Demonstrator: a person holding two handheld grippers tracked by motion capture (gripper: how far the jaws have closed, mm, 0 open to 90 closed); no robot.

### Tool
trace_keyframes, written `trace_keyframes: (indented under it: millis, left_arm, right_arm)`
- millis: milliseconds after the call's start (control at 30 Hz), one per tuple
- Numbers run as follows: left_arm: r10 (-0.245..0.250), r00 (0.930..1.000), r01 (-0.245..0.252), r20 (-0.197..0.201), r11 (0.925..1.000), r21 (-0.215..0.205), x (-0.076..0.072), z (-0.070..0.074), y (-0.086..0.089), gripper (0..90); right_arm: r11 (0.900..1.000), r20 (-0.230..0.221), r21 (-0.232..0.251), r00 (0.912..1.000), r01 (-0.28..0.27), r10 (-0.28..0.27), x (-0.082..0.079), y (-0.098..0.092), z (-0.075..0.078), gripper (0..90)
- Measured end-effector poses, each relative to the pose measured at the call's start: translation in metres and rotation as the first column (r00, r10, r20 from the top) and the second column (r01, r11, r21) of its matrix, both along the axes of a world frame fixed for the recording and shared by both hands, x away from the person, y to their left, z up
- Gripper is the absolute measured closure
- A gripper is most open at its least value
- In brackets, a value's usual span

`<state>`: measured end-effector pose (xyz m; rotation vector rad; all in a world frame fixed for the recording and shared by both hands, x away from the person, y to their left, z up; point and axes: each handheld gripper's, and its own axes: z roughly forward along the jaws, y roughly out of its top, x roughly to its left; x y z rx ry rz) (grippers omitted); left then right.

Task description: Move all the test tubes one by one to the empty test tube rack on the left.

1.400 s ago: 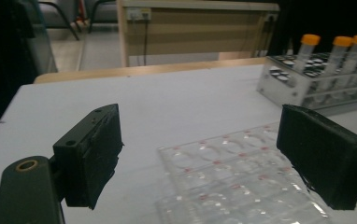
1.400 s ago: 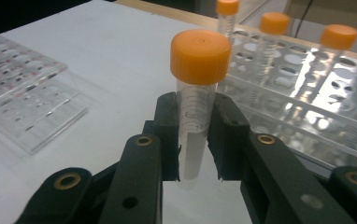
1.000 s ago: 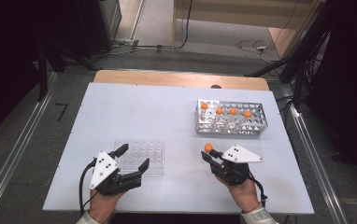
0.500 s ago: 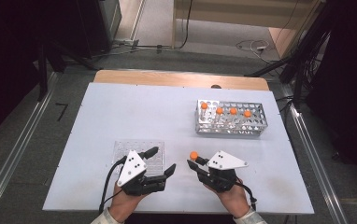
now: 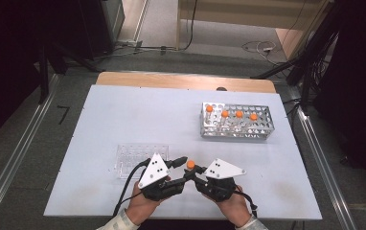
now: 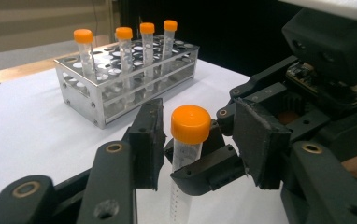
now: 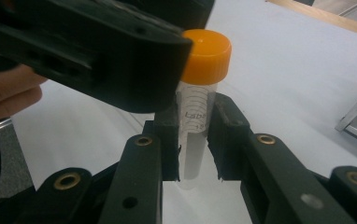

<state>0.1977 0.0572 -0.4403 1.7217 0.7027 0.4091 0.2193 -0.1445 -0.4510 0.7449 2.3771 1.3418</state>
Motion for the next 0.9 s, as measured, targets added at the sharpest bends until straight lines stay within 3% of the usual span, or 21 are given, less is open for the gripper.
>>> trace_keyframes:
  millis: [900]
  left_arm:
    - [0.020,0.9997,-0.020,-0.016,0.9997,0.016,0.0028,-0.0052,-0.0020,69.3]
  right_arm:
    - [1.000,-0.006,0.003,0.9997,-0.025,0.025,-0.0014,0.0033,-0.0008,72.0]
